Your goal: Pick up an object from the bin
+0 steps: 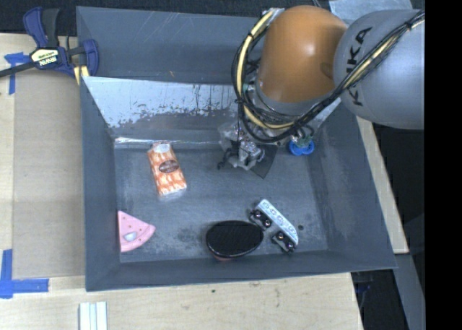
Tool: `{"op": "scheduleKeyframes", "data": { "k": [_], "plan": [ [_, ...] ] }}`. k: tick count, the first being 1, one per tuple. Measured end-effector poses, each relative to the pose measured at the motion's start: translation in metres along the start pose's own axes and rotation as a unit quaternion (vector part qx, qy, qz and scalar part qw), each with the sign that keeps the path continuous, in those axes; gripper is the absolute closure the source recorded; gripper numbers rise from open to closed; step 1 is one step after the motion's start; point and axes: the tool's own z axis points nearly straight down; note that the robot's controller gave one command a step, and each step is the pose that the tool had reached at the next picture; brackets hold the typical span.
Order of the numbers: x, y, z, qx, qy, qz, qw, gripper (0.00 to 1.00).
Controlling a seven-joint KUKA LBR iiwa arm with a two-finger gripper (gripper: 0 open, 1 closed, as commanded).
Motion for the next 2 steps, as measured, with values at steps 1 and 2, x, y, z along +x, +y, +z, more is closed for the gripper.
{"op": "scheduleKeyframes", "data": {
  "k": [1,2],
  "plan": [
    [-0.013,0.000,0.038,0.002,-0.0052,0.000,1.0000,1.00],
    [-0.002,-0.002,-0.013,0.000,-0.0002,0.006,1.0000,1.00]
  ]
}}
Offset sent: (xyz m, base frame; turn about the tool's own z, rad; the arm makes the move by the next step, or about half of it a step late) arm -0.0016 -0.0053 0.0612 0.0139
